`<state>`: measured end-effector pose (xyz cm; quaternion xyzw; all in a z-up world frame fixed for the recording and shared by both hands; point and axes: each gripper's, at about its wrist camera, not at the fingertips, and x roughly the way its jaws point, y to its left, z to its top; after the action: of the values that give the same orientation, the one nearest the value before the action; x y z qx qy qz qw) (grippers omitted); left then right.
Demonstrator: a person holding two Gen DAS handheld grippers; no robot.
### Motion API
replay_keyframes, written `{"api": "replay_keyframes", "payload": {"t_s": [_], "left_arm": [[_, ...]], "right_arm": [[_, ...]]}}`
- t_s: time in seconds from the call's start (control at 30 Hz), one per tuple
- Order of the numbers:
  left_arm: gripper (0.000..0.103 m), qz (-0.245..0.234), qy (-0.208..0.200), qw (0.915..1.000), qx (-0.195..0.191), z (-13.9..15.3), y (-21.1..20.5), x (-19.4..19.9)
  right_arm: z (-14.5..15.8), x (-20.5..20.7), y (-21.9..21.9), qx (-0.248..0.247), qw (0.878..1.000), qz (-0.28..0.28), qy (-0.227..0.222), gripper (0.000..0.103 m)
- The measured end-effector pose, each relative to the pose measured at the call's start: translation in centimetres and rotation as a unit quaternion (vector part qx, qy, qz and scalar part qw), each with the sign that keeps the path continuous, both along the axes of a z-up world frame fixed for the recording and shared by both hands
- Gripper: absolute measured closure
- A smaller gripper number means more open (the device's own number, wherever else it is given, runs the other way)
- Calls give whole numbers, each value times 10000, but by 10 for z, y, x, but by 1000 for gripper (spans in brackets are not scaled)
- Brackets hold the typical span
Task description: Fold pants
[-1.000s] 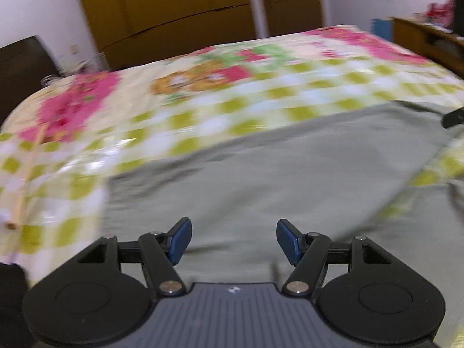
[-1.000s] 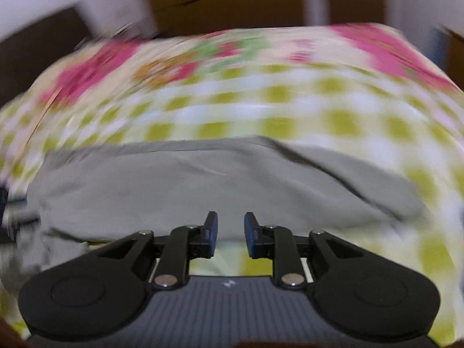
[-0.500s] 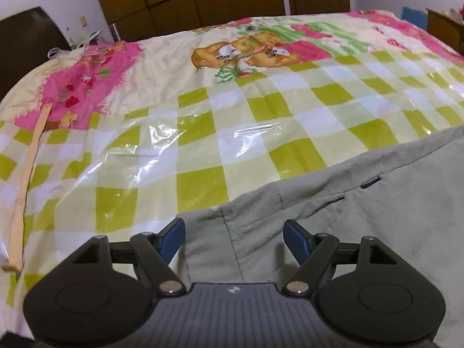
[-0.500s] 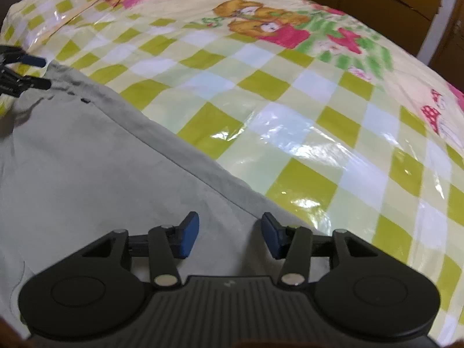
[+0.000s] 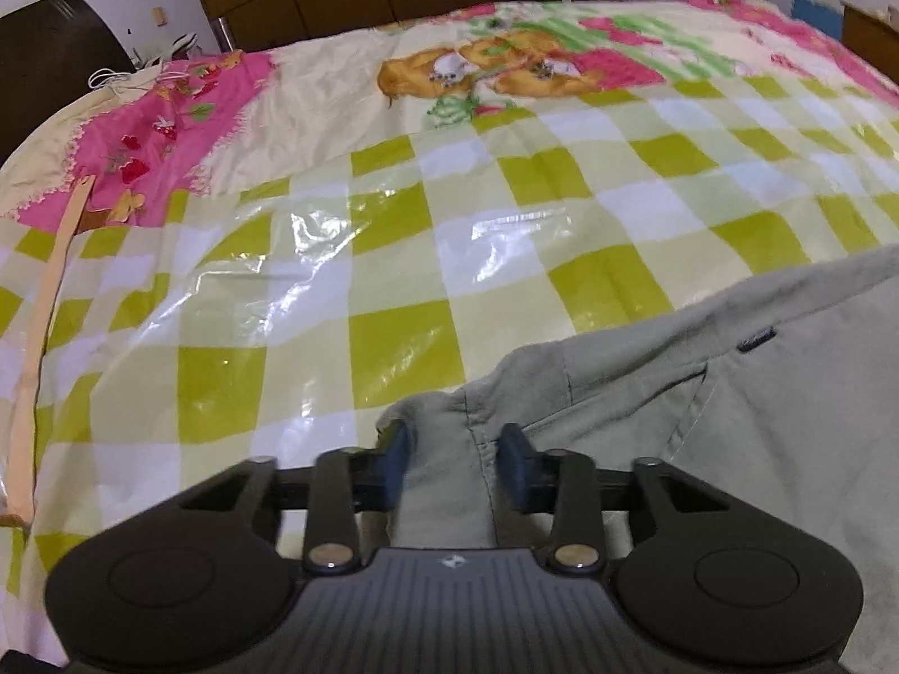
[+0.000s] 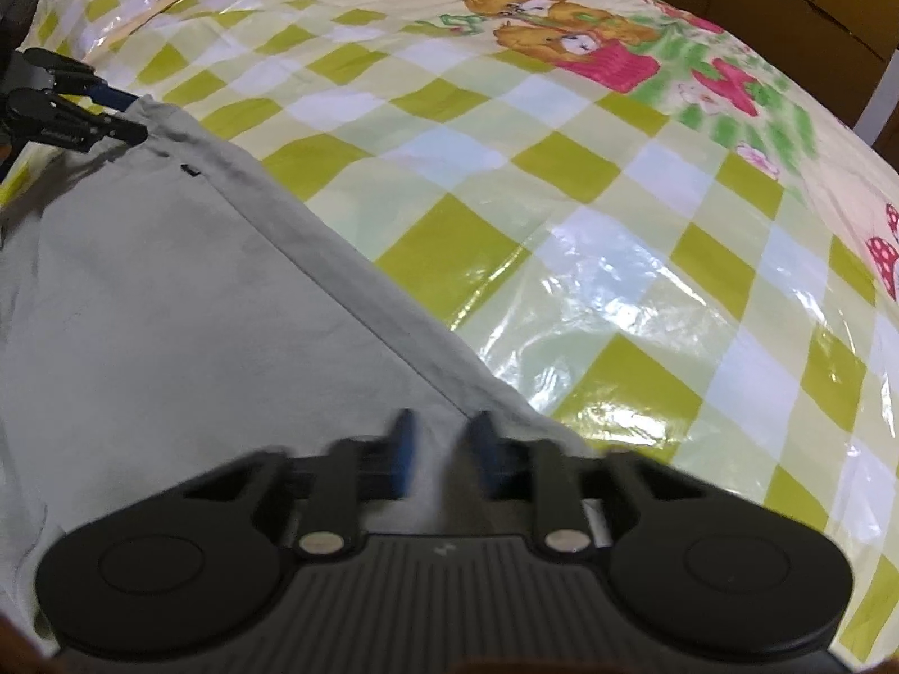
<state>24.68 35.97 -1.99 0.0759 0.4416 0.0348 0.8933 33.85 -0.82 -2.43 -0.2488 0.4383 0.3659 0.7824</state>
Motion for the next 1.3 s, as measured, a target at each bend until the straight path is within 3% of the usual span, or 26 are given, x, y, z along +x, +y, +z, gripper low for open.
{"api": "replay_keyframes", "payload": {"t_s": [0.13,0.37,0.6,0.83,0.9,1.0,1.07,1.1,1.13,1.17,1.23,1.3], "left_arm": [[78,-16,-136,9999,-59,7,-2,-6],[81,-39,-474,9986,-211,37,-5,-35],[87,-234,-402,9987,-211,51,-24,-68],[87,-429,-521,9973,-286,66,-35,-96],[87,-474,-441,9970,-425,63,-31,-90],[84,-533,-389,9966,-497,54,-20,-70],[79,-548,-397,9966,-475,49,-12,-59],[69,-576,-391,9965,-471,46,-7,-52],[51,-618,-336,9965,-458,42,-2,-44],[43,-642,-295,9967,-388,37,2,-36],[38,-599,-187,9980,-125,26,7,-23],[37,-507,-51,9985,-209,15,15,-11]], "right_arm": [[6,-7,4,34,10000,-29,-69,102],[48,-36,-7,513,9983,-63,-267,103],[82,-69,-17,801,9962,-39,-342,103],[65,-71,8,384,9969,343,-591,98],[52,-60,21,228,9970,402,-629,91],[33,-33,39,270,9973,439,-521,83],[24,-18,49,204,9975,479,-468,64],[19,-12,53,168,9971,560,-481,61],[15,-8,55,130,9966,672,-461,56],[11,-4,58,83,9962,783,-384,52],[1,3,63,-62,9956,906,-218,48],[-5,5,63,-67,9955,932,-155,48]]}}
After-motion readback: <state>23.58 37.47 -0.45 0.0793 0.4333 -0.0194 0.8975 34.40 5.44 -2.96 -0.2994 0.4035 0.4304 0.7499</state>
